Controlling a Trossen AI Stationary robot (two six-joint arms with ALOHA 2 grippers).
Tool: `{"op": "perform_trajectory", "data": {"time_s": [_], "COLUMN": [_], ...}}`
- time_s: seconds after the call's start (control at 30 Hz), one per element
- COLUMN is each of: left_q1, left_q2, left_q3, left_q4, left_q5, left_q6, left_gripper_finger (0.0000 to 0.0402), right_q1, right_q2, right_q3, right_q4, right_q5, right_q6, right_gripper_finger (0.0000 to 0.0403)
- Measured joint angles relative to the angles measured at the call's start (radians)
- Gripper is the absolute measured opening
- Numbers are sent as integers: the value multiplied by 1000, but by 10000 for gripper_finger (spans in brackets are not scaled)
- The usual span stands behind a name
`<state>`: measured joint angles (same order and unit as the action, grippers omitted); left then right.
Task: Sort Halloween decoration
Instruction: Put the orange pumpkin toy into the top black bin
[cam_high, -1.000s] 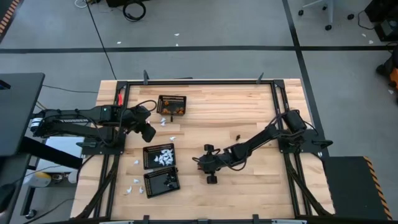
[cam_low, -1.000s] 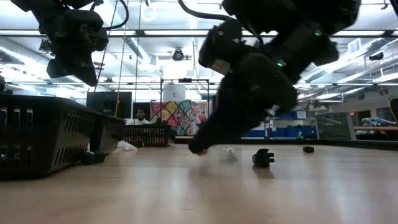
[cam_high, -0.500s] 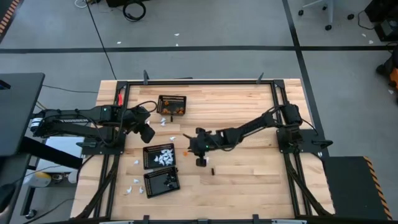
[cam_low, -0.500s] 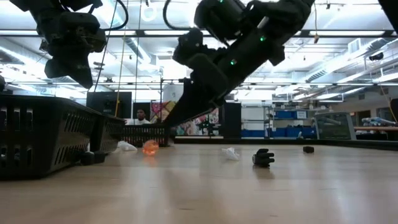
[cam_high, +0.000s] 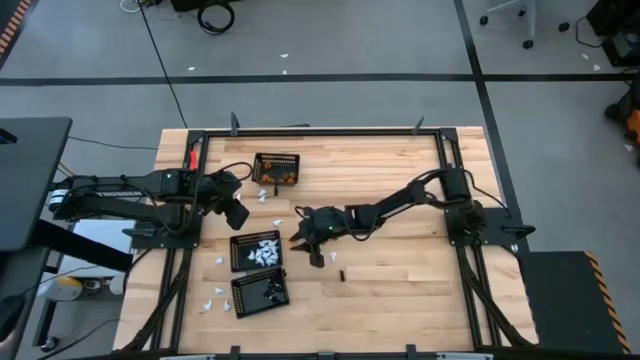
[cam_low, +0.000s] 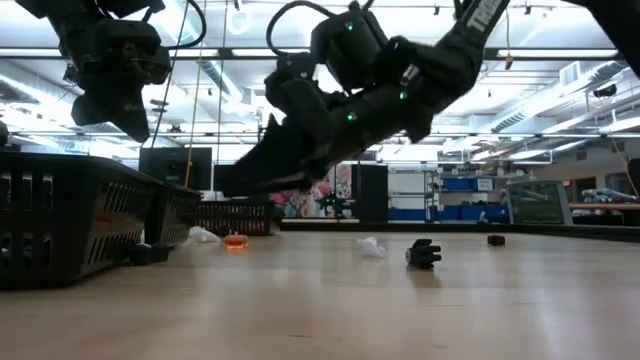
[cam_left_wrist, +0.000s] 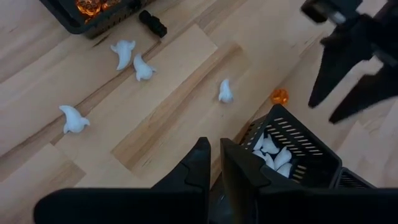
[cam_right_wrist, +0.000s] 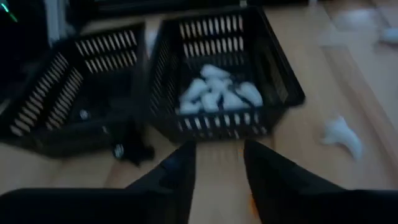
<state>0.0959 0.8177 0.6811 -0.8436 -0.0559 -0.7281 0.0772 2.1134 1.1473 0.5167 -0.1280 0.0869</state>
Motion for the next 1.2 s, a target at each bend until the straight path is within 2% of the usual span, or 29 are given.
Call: {"op": "perform_trajectory", "data": {"time_s": [0.13, 0.37, 0.47, 0.6, 0.77, 0.9, 1.2], "left_q1": [0, 0, 0, 0, 0, 0, 0], "left_q2": [0, 0, 0, 0, 0, 0, 0], "left_q3": [0, 0, 0, 0, 0, 0, 0], "left_q4": [-1, 3, 2, 2, -1, -5, -8], "left_q5": [0, 0, 0, 0, 0, 0, 0], "left_q6": [-3, -4, -1, 2, 3, -2, -8], "left_gripper_finger": [43, 43, 43, 43, 43, 43, 43], "right_q1": [-4, -39, -49, -53, -48, -45, -50], "right_q2": [57, 79, 94, 129, 173, 184, 186], "right_q3": [0, 0, 2, 3, 12, 12, 12], "right_q4": [95, 111, 121, 142, 172, 183, 173], "right_q5": [2, 13, 18, -25, -34, -1, 13], "right_q6": [44, 16, -13, -35, -41, -50, -106], "right_gripper_finger": [182, 238, 251, 253, 242, 219, 99]}}
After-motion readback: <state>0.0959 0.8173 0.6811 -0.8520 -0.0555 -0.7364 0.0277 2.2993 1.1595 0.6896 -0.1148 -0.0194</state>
